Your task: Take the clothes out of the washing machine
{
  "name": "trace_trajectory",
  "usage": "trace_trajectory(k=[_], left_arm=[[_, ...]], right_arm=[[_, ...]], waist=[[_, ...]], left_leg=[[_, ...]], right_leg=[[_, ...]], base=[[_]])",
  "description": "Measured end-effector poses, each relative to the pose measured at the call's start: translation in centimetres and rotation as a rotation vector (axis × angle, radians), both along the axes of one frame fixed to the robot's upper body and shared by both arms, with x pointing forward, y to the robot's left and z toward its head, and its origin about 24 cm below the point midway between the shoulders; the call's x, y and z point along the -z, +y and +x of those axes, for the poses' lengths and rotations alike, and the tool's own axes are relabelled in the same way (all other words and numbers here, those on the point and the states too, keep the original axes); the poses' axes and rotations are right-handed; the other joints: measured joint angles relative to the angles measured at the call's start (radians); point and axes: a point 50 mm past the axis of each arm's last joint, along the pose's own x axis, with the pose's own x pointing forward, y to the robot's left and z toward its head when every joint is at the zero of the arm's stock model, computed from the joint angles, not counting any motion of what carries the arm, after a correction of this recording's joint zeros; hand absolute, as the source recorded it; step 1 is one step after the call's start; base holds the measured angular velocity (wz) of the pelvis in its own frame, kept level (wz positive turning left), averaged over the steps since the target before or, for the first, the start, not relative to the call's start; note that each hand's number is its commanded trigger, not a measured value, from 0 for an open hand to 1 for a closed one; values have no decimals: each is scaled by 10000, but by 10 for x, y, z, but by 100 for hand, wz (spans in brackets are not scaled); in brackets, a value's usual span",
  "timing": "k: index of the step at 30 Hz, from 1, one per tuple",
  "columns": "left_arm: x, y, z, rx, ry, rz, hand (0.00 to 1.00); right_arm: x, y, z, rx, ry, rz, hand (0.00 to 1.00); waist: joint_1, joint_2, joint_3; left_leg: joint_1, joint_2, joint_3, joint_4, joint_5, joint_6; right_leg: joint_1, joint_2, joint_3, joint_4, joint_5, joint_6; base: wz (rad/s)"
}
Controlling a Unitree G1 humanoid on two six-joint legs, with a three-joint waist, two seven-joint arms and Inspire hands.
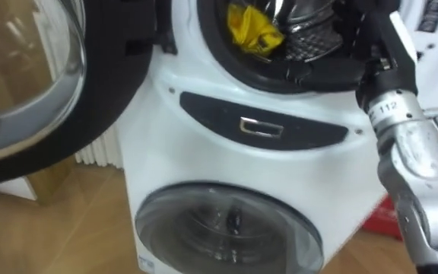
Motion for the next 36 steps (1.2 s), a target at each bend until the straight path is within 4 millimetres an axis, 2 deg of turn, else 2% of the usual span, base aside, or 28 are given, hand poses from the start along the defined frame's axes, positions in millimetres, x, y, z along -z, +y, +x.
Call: trace_trajectory(k=[3,7,12,17,20,22,24,29,33,36], left_arm=[[0,1,-2,-5,162,40,0],[0,2,-2,22,298,103,0],[0,2,-2,63,434,119,0],[1,1,2,288,503,-136,0],[0,3,6,306,465,-96,0],[0,3,5,301,495,-77,0],[0,3,4,253,559,-83,0],[1,1,4,158,594,-122,0],[-1,2,-4,119,665,-68,0],[-1,2,-7,-59,678,-58,0]], right_arm=[[4,4,6,51,298,-870,0],[12,4,16,215,960,-1807,0],[10,19,20,-439,1111,-2446,0],[7,32,24,-761,1051,-3302,0],[7,39,25,-875,1020,-3668,0],[6,38,25,-755,980,-3696,0],[5,35,25,-658,979,-3661,0],[17,8,32,89,2014,-3505,0],[17,-10,40,522,2484,-2499,0],[12,-30,43,929,2657,-1392,0]], waist=[[-56,-65,-11],[9,-198,-68],[308,-327,-56],[857,-439,-36],[998,-511,14],[963,-547,15],[754,-576,-3],[712,-538,21],[460,-505,19],[263,-445,-23]], left_leg=[[6,-1,-29,2,1,-1],[47,-62,-130,-10,90,-9],[25,-97,-239,-86,206,-50],[21,-96,-263,-101,220,-60],[-3,-96,-286,-94,220,-58],[-43,-102,-352,-97,220,-58],[-105,-104,-439,-70,221,-58],[22,-98,-458,-56,221,-57],[-16,-108,-540,-42,220,-57],[-72,-130,-687,-32,222,-54]], right_leg=[[13,-13,-50,7,-1,-4],[74,-85,-148,25,5,-14],[42,-130,-176,38,26,-47],[43,-129,-195,30,32,-62],[43,-133,-214,7,31,-61],[42,-147,-261,-26,31,-60],[60,-163,-352,-93,33,-55],[259,-179,-454,-167,26,-44],[263,-199,-518,-173,26,-43],[264,-244,-664,-174,16,-31]], base=[[1],[8],[6],[1],[2],[8],[11],[7],[7],[15]])
